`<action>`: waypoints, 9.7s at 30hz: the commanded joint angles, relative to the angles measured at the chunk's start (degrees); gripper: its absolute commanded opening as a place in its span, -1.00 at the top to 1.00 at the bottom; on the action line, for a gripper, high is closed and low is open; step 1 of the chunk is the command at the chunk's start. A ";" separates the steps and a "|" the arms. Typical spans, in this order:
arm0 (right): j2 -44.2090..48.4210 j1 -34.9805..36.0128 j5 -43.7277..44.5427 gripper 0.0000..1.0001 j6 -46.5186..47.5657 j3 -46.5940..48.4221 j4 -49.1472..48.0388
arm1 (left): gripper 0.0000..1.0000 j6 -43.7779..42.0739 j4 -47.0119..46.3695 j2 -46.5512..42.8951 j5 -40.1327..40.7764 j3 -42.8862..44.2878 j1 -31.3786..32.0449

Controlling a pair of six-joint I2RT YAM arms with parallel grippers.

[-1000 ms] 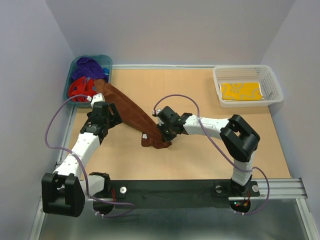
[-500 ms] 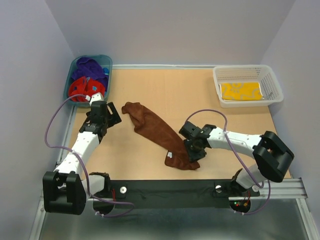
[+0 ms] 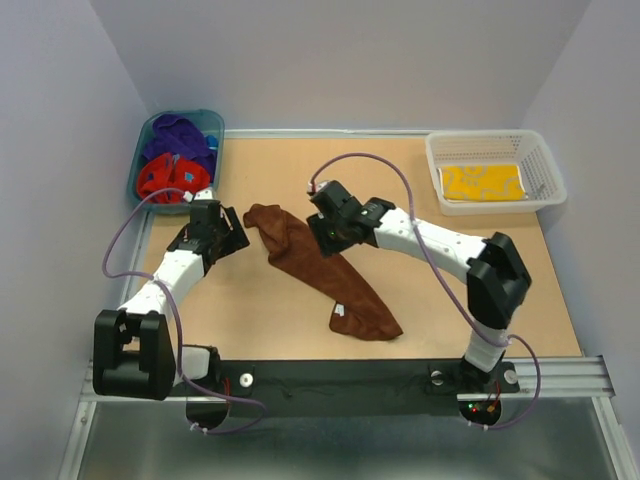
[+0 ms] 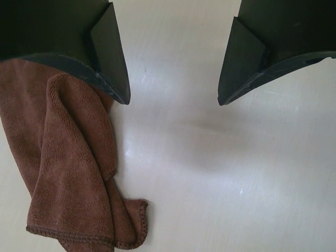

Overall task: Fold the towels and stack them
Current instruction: Flatten out the crumpled towel, then fold the towel

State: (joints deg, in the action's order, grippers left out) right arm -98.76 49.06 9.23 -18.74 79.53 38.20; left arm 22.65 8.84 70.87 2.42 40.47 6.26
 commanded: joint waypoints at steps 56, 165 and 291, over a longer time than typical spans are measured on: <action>-3.99 -28.66 -5.73 0.71 -11.23 -13.96 -19.65 | -0.53 -1.56 -8.49 6.29 -12.26 7.51 8.66; 3.50 -32.27 -15.12 -0.39 6.87 -8.26 -20.26 | 1.00 -9.91 2.41 28.53 -14.28 28.44 24.15; -21.13 -30.25 -5.63 0.99 31.14 24.20 -47.34 | 1.00 -28.98 -7.61 48.23 0.76 71.44 6.31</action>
State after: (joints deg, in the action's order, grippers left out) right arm -124.46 20.23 3.75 11.16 104.01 -4.43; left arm -5.74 3.44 123.98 3.84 113.21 14.37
